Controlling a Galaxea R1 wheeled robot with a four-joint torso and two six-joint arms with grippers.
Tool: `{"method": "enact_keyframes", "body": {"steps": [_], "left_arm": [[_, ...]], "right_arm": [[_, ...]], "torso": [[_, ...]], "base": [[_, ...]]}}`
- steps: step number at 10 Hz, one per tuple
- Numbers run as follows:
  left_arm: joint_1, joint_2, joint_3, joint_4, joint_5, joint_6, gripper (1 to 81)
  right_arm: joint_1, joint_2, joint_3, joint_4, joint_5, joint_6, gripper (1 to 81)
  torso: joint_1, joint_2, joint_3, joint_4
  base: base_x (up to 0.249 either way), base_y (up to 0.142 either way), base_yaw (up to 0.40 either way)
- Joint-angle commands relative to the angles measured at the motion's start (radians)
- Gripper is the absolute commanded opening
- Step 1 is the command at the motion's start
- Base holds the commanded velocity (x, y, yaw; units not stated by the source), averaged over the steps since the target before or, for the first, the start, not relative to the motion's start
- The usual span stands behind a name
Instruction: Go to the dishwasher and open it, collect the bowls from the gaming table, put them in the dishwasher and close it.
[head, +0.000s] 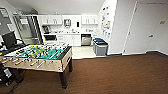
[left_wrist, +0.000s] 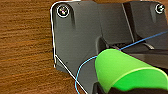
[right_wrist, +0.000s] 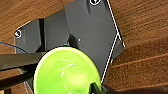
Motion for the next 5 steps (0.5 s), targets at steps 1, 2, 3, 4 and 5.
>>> {"method": "enact_keyframes", "body": {"steps": [1, 2, 3, 4, 5], "left_arm": [[-0.037, -0.011, -0.004, 0.006, 0.063, 0.004, 1.0], [-0.037, -0.011, -0.004, 0.006, 0.063, 0.004, 1.0], [-0.037, -0.012, -0.004, 0.006, 0.063, 0.004, 1.0], [-0.037, -0.012, -0.004, 0.004, 0.063, 0.004, 1.0], [-0.037, -0.014, -0.004, 0.004, 0.062, 0.004, 1.0]], "right_arm": [[0.035, -0.011, 0.003, -0.006, -0.051, 0.000, 1.0], [0.036, -0.011, 0.002, -0.006, -0.051, 0.000, 1.0], [0.036, -0.011, -0.001, -0.006, -0.051, 0.000, 1.0], [0.038, -0.011, -0.003, -0.005, -0.051, 0.000, 1.0], [0.038, -0.011, -0.004, -0.005, -0.051, 0.000, 1.0]], "torso": [[0.000, 0.000, 0.000, 0.000], [0.000, 0.000, 0.000, 0.000], [-0.001, 0.000, 0.000, 0.000], [-0.002, 0.000, 0.000, 0.000], [-0.001, 0.000, 0.000, 0.000]], "base": [[0.147, -0.082, 0.000], [0.147, 0.000, 0.000], [0.147, 0.000, 0.000], [0.147, 0.000, 0.000], [0.148, 0.000, 0.000]]}}
